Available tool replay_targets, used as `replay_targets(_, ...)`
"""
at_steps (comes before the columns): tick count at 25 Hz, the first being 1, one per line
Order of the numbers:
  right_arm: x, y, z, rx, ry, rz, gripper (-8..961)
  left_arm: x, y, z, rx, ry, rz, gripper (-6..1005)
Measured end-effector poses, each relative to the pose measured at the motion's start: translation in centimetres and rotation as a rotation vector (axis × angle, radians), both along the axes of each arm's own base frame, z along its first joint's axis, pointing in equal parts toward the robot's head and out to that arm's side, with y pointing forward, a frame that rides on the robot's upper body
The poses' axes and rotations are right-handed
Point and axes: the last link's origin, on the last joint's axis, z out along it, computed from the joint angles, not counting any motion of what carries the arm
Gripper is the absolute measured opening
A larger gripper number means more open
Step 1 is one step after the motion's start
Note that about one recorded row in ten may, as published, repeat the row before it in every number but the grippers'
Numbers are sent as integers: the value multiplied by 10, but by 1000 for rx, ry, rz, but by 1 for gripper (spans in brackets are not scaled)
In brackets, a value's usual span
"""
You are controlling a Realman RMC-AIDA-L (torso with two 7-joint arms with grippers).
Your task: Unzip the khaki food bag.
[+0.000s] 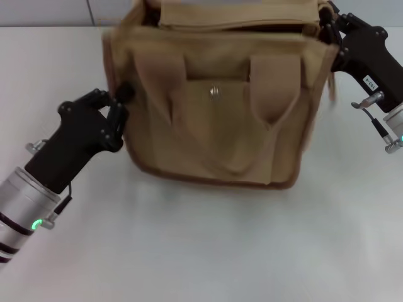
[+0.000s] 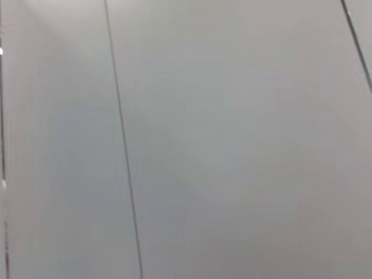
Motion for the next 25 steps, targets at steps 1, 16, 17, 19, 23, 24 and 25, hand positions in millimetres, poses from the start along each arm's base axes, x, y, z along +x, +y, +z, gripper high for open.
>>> replay_targets(1, 2, 0, -1, 0, 0, -14, 98, -1, 0, -2, -12, -1, 16, 120)
replay_targets(16, 36, -58, 50, 71, 253, 41, 436, -13, -37, 62, 217, -114, -118, 429)
replay_targets(17, 37, -65, 57, 62, 257, 75, 465, -13, -39, 68, 219, -110, -145, 452)
replay_targets(19, 38, -79, 67, -1, 221, 165, 521, -12, -39, 75, 168, -91, -199, 498)
replay_targets(23, 38, -101, 71, -239, 48, 332, 634, -6, -32, 80, -75, 11, -331, 645)
replay_targets(24, 39, -106, 70, -308, 3, 365, 662, -5, -31, 80, -168, 57, -371, 721)
replay_targets(25, 40, -112, 68, -376, -40, 398, 689, -4, -30, 79, -220, 84, -390, 798)
